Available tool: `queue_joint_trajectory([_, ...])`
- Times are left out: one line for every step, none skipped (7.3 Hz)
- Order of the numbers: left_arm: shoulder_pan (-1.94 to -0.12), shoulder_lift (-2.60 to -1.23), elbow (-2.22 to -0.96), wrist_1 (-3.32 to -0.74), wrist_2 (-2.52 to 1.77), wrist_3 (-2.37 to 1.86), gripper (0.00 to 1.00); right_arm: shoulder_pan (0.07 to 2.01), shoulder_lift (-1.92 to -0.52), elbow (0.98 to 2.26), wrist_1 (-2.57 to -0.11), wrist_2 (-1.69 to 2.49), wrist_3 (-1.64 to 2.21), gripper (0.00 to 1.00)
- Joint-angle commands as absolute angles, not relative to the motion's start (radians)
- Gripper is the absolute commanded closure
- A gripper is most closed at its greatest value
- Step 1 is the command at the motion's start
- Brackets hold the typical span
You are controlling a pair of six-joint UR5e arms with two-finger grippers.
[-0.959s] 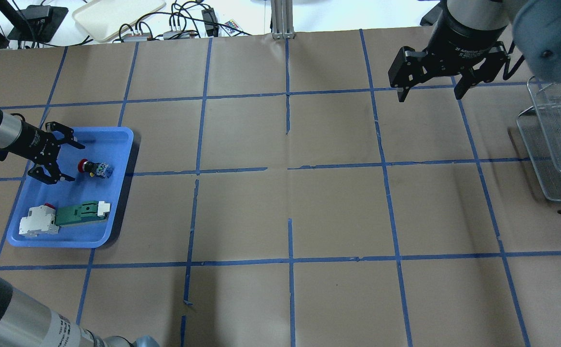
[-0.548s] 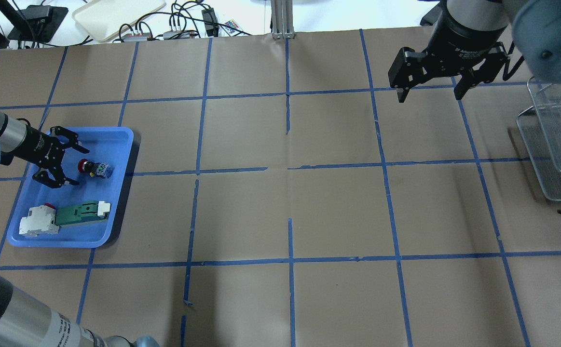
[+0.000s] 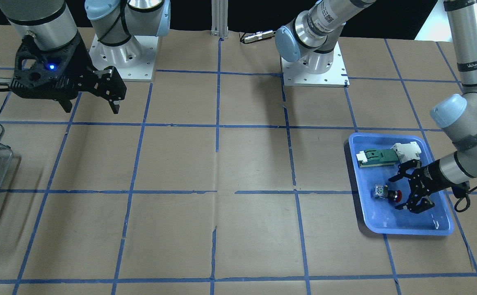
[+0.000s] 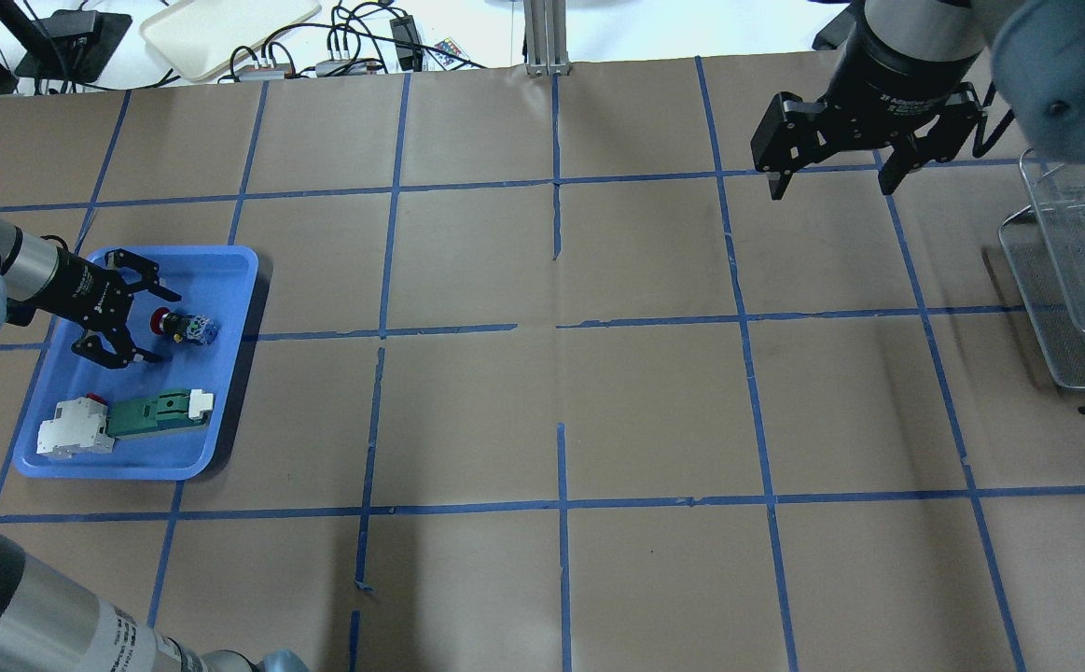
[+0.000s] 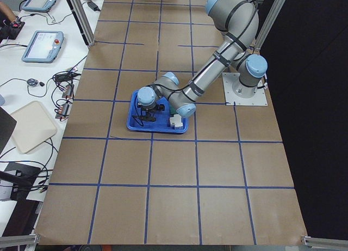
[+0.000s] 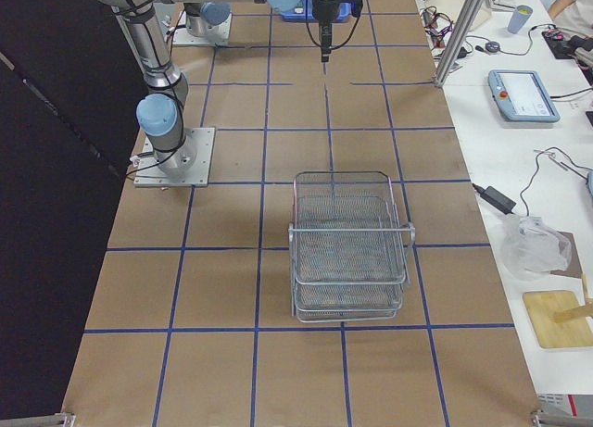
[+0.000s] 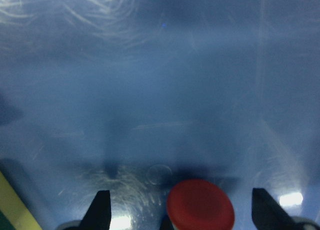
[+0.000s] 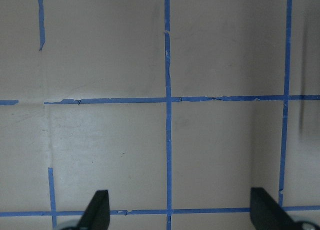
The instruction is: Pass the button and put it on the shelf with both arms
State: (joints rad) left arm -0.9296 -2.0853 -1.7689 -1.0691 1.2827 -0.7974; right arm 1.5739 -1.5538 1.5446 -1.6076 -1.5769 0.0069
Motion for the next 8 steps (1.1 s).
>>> queue_joint_trajectory([-0.93, -2.085, -1.77, -1.072, 1.292, -0.787, 0.84, 1.574, -1.554, 1.545, -1.608, -1.577, 0.008, 0.0])
queue_joint_trajectory([-0.928, -2.083, -1.77, -1.084, 1.292, -0.787, 1.0, 1.574, -1.554, 1.545, -1.608, -1.577, 0.008, 0.0])
queue_joint_trajectory([-0.928, -2.08, -1.764, -1.141, 1.292, -0.787, 1.0, 1.574, -1.554, 1.546, -1.608, -1.577, 0.008, 0.0])
queue_joint_trajectory([-0.928, -2.076, -1.76, -1.158, 1.292, -0.787, 1.0, 1.574, -1.554, 1.545, -1.608, -1.577, 0.008, 0.0])
queue_joint_trajectory([-0.928, -2.063, -1.75, -1.182, 1.293, -0.788, 1.0, 1.574, -1.555, 1.546, -1.608, -1.577, 0.008, 0.0])
queue_joint_trajectory([-0.93, -2.04, -1.74, -1.216, 1.292, -0.79, 1.0, 1.574, -1.555, 1.545, -1.608, -1.577, 0.008, 0.0])
queue_joint_trajectory([-0.945, -2.011, -1.717, -1.257, 1.292, -0.799, 1.0, 1.574, -1.558, 1.545, -1.608, -1.577, 0.008, 0.0])
queue_joint_trajectory([-0.966, -1.979, -1.668, -1.334, 1.284, -0.805, 1.0, 1.574, -1.562, 1.543, -1.609, -1.578, -0.02, 0.0])
